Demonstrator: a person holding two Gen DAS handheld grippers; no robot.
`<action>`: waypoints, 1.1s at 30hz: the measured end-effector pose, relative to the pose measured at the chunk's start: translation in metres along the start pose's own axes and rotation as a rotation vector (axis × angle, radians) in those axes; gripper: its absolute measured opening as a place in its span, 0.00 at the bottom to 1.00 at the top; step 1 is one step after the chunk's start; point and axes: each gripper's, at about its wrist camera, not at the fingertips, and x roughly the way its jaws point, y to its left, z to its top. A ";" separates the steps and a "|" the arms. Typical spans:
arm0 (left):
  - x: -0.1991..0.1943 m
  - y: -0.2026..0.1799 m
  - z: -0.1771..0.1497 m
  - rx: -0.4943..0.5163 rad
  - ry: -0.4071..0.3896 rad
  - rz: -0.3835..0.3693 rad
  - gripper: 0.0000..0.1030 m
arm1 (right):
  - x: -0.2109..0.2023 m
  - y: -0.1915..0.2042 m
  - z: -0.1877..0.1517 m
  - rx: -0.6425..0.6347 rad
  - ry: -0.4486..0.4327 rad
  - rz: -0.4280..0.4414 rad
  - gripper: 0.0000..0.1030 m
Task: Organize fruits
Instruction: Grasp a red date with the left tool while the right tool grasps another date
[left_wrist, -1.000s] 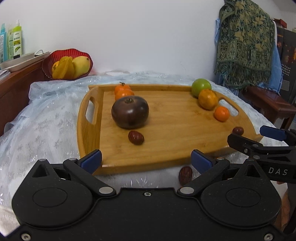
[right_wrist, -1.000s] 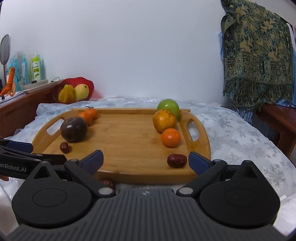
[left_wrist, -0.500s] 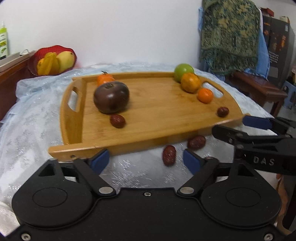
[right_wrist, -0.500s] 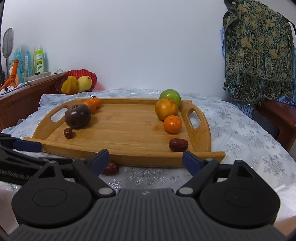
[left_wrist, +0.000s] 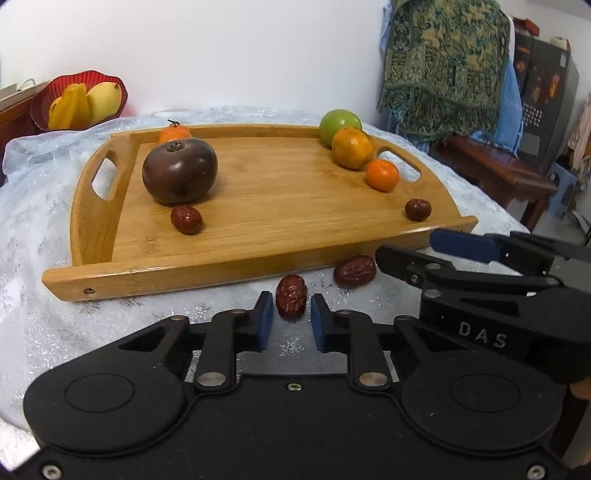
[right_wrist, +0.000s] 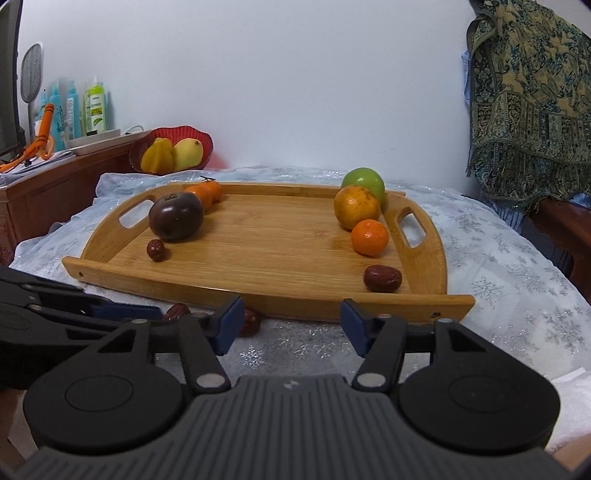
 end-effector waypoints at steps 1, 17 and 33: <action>0.000 -0.001 0.000 -0.001 -0.006 0.002 0.17 | 0.000 0.000 0.000 0.000 0.001 0.003 0.65; -0.007 0.019 0.000 -0.084 -0.023 0.060 0.16 | 0.010 0.017 -0.009 0.005 -0.007 0.049 0.61; -0.007 0.024 0.000 -0.107 -0.009 0.053 0.16 | 0.021 0.021 -0.014 0.021 0.011 0.052 0.54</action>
